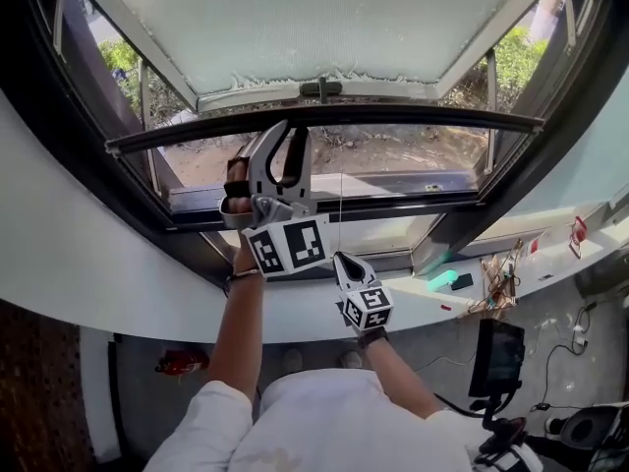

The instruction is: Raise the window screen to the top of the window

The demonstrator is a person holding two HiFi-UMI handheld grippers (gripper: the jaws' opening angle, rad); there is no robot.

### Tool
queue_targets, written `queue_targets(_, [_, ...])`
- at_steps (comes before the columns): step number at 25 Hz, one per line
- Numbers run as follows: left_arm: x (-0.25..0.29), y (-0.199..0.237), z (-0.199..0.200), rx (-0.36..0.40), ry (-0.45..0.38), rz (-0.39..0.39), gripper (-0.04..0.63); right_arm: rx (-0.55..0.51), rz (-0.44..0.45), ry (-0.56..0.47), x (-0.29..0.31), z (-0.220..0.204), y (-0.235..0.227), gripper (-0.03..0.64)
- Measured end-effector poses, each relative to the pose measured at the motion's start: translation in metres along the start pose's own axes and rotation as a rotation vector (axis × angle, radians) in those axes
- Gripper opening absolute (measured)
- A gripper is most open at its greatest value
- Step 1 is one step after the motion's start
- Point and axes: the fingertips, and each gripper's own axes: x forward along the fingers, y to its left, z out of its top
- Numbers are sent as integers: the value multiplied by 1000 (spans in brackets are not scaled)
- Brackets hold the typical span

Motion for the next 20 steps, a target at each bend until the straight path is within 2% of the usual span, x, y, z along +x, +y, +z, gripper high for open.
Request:
queue_targets(14, [12, 18, 13, 5, -17, 19, 81, 13, -8, -43, -5, 27, -5, 2])
queue_targets(20, [20, 43, 33, 23, -53, 45, 81, 14, 11, -120, -9, 60, -1, 2])
